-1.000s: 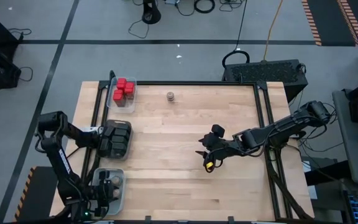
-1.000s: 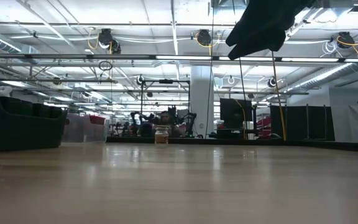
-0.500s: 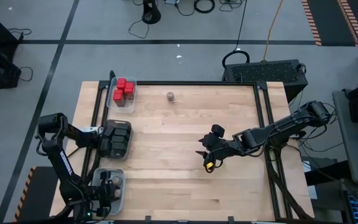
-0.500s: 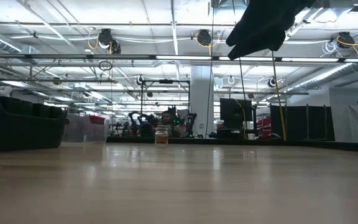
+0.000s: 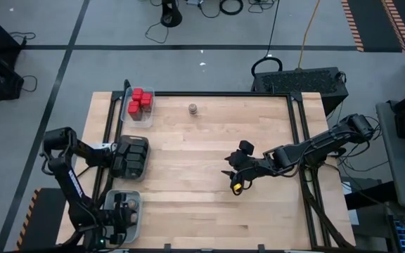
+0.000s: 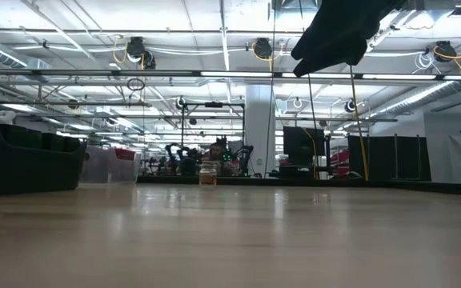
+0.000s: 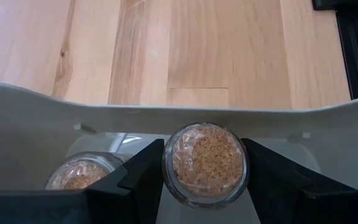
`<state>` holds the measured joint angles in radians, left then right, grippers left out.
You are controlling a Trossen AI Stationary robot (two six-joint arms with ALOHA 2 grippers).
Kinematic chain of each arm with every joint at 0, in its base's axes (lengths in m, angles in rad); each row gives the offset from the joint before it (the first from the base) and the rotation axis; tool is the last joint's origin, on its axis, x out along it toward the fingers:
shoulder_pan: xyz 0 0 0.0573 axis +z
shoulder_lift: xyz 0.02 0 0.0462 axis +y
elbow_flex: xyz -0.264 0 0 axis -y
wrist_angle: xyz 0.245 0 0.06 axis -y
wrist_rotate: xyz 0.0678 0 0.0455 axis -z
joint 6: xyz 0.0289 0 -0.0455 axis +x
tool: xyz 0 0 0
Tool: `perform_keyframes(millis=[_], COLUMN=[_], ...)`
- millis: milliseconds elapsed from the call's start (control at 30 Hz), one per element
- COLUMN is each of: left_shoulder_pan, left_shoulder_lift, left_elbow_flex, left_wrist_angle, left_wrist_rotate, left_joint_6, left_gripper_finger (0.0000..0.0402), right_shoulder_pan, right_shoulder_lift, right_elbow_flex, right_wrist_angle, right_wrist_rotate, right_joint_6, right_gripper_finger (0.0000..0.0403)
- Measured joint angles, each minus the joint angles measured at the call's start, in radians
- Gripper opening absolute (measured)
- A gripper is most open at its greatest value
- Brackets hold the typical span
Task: Sort spices by type
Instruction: Put the brown seasoning bottle into the gray bin
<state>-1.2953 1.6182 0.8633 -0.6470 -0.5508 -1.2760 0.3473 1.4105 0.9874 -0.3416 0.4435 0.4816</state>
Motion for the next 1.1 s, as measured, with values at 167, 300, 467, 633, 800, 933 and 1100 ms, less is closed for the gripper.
perform_keyframes(millis=[167,300,467,633,800,933,1100], left_shoulder_pan=[0.013,0.013,0.013,0.014,0.015,0.023,0.039], left_shoulder_lift=[-0.002,-0.001,-0.001,0.001,-0.001,-0.017,-0.062], left_elbow_flex=[0.002,0.002,0.001,0.000,0.004,0.025,0.056], left_wrist_angle=[-0.001,-0.001,-0.005,-0.010,-0.020,-0.039,-0.081], left_wrist_rotate=[0.024,0.040,0.049,0.072,0.072,0.067,0.056], left_joint_6=[0.006,0.006,0.000,-0.007,0.013,0.087,0.116], left_gripper_finger=[0.0199,0.0199,0.0212,0.0252,0.0279,0.0283,0.0283], right_shoulder_pan=[0.000,0.000,0.000,0.000,0.000,0.000,0.000], right_shoulder_lift=[0.000,0.000,0.000,0.000,0.000,0.000,0.000], right_elbow_flex=[0.000,0.000,0.000,0.000,0.000,0.000,0.000], right_wrist_angle=[0.000,0.000,0.000,0.000,0.000,0.000,0.000], right_wrist_rotate=[0.000,0.000,0.000,0.000,0.000,0.000,0.000], right_joint_6=[0.000,0.000,0.000,0.000,0.000,-0.003,-0.003], right_gripper_finger=[0.0222,0.0222,0.0222,0.0222,0.0222,0.0222,0.0222])
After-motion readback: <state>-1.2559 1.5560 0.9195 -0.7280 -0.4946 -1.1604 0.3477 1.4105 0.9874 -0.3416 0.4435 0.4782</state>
